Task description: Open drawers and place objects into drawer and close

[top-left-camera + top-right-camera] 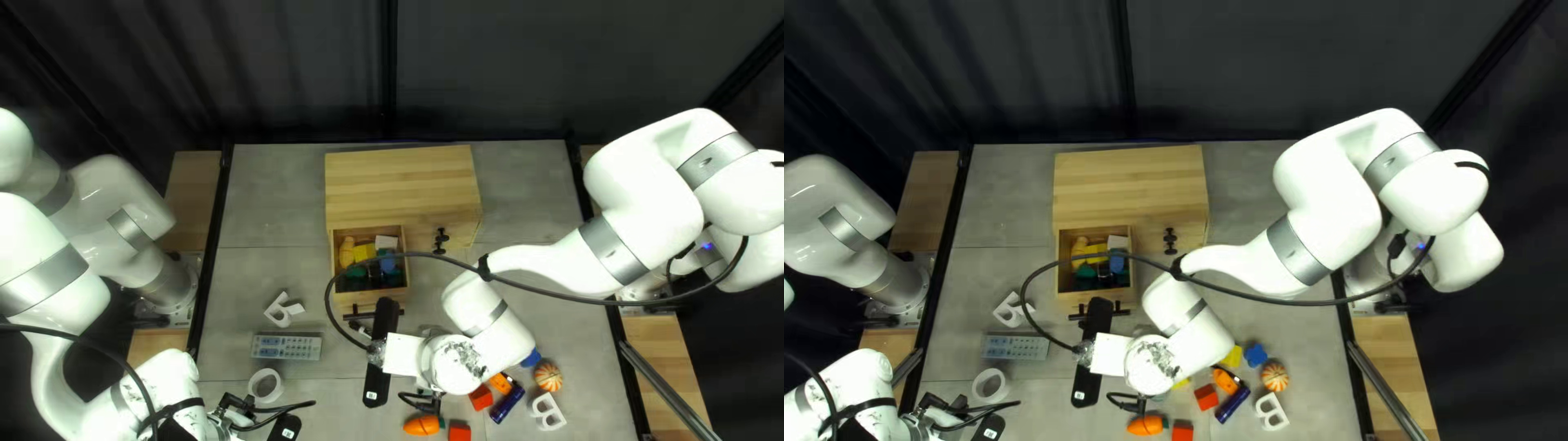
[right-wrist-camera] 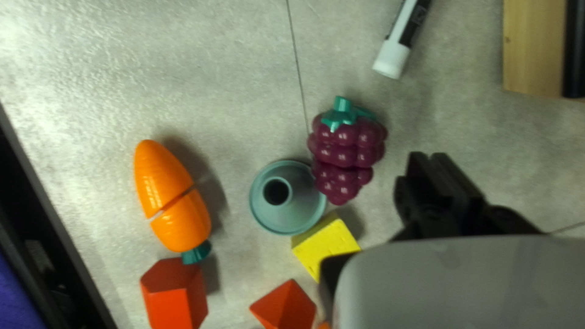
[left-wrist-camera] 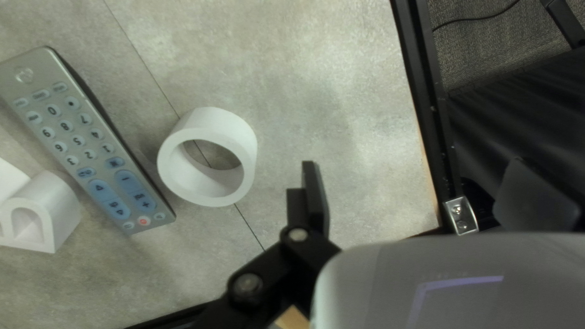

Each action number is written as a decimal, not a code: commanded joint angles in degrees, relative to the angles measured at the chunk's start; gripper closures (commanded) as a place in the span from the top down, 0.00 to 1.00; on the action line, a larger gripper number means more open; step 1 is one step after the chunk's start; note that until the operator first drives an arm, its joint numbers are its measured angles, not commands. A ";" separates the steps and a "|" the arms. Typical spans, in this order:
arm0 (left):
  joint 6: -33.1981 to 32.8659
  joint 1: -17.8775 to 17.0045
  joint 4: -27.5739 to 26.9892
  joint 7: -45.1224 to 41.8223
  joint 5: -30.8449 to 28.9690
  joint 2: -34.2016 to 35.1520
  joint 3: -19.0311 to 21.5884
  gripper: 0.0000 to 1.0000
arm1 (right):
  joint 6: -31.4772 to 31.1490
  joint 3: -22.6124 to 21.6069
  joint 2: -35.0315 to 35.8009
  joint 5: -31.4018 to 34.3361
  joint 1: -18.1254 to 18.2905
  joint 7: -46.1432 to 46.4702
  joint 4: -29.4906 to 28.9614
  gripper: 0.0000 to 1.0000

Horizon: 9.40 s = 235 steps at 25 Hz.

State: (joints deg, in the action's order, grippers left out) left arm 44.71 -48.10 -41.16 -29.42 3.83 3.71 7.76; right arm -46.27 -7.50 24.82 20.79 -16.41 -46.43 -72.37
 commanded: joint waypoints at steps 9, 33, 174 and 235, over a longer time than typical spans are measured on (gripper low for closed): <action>0.00 0.00 0.00 0.00 0.00 0.00 0.00 1.00 | 7.08 -0.78 1.14 -2.61 3.03 2.62 3.15 1.00; 0.00 0.00 0.00 0.00 0.00 0.00 0.00 1.00 | 8.04 -1.28 4.97 -1.90 3.73 6.27 1.02 1.00; 0.00 0.00 0.00 0.00 0.00 0.00 0.00 1.00 | -27.38 -5.58 -11.38 7.50 5.74 28.26 -11.24 0.01; 0.00 0.00 0.00 0.00 0.00 0.00 0.00 1.00 | -9.65 -4.64 0.28 -7.67 0.23 -30.05 1.66 1.00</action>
State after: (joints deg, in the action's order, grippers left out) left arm 44.71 -48.10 -41.16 -29.42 3.83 3.71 7.76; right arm -58.32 -12.05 25.42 12.43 -16.06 -76.60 -72.41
